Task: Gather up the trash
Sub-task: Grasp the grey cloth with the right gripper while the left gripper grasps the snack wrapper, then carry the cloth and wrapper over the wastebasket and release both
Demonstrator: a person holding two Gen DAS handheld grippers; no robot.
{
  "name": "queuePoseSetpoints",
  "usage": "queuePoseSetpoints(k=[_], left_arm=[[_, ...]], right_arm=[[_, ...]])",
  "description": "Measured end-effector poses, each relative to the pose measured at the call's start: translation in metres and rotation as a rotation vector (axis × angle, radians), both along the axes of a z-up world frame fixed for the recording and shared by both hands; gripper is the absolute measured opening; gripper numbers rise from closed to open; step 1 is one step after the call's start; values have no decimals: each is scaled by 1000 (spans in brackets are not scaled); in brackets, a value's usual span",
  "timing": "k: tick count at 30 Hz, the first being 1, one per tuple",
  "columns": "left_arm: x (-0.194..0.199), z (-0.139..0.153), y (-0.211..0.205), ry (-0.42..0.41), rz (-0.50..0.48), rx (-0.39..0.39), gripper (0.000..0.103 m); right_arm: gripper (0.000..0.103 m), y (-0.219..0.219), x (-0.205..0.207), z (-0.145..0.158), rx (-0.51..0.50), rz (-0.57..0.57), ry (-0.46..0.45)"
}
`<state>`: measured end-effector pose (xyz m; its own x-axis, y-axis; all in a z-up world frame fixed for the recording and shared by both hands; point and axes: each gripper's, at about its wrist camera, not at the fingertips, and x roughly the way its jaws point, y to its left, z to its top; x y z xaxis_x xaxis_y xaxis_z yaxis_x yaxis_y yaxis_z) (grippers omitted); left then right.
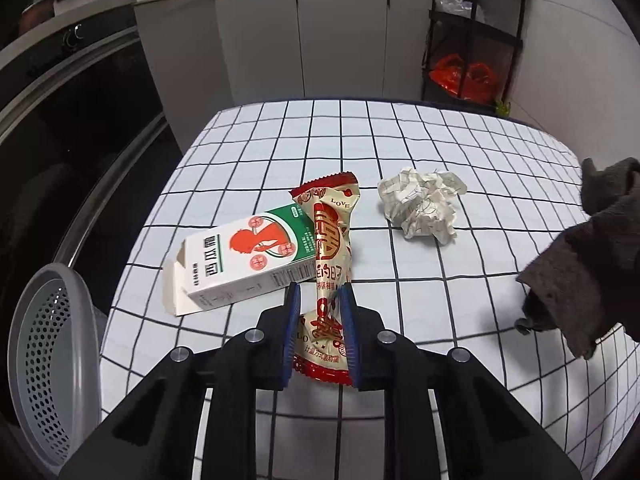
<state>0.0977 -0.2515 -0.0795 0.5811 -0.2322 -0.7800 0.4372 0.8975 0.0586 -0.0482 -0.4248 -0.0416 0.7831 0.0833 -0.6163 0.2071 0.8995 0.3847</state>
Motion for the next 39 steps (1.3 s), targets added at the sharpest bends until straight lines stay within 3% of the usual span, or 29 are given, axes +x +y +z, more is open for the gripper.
queuePoseSetpoints(k=[9, 15, 19, 39], left_arm=[[-29, 34, 52, -56, 32, 0, 20], [-48, 53, 100, -134, 69, 18, 20], [-54, 63, 138, -153, 104, 11, 20], [-25, 82, 296, -176, 316, -4, 20]], right_arm=[[22, 9, -6, 6, -1, 30, -21], [22, 39, -3, 12, -37, 84, -23], [22, 64, 3, 13, -7, 131, -26], [22, 259, 63, 21, -36, 389, -48]])
